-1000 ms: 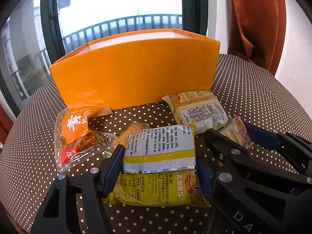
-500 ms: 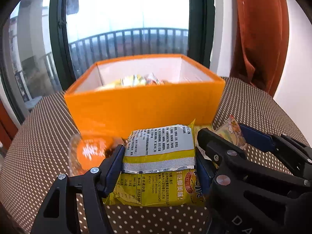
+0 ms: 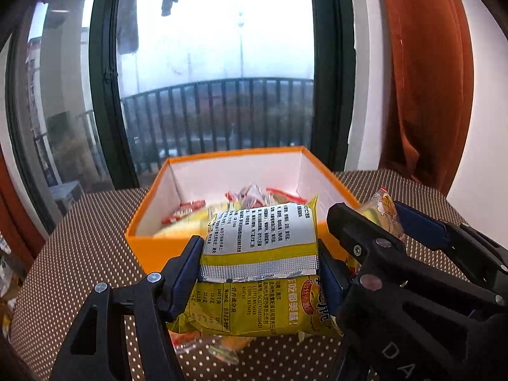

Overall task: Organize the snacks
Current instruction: 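Lift both held packets up and over the orange box, then open the left tool to drop the biscuit pack while the right tool releases the candy packet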

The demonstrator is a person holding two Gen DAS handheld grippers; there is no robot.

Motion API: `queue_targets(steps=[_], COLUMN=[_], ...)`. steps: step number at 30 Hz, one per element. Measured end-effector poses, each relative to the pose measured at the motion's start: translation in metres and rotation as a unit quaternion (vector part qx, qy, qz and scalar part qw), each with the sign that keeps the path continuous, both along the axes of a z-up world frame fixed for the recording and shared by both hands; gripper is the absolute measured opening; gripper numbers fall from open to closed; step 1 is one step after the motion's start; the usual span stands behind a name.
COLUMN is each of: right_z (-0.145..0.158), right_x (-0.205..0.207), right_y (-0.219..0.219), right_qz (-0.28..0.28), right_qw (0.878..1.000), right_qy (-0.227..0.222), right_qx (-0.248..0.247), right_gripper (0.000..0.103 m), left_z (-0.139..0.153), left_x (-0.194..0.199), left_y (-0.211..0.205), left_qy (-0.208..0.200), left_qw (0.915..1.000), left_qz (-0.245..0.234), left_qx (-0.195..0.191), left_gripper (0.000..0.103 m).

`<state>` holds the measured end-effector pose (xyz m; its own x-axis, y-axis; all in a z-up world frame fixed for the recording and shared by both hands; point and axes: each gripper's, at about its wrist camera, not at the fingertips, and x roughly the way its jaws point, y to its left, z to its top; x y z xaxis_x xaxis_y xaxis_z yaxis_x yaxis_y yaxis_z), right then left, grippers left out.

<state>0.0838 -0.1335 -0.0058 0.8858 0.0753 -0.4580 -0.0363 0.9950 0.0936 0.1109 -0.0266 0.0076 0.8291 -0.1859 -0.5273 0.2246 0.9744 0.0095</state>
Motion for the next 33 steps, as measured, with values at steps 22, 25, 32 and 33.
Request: queue_targets(steps=[22, 25, 32, 33], right_z=[0.045, 0.044, 0.036, 0.034], right_x=[0.077, 0.097, 0.136, 0.141], right_y=[0.011, 0.014, 0.020, 0.021], right_qz=[0.015, 0.009, 0.008, 0.006], right_qw=[0.999, 0.999, 0.998, 0.999], right_qy=[-0.022, -0.011, 0.017, 0.020], right_qx=[0.044, 0.044, 0.053, 0.050], right_gripper=[0.057, 0.057, 0.057, 0.057], left_z=[0.051, 0.049, 0.040, 0.038], left_x=[0.076, 0.095, 0.131, 0.135], left_y=[0.022, 0.025, 0.039, 0.041], left_qy=[-0.021, -0.012, 0.027, 0.031], left_qw=[0.9995, 0.9994, 0.9981, 0.9979], left_qz=[0.025, 0.033, 0.056, 0.057], left_qx=[0.004, 0.002, 0.002, 0.002], left_gripper=[0.069, 0.069, 0.069, 0.069])
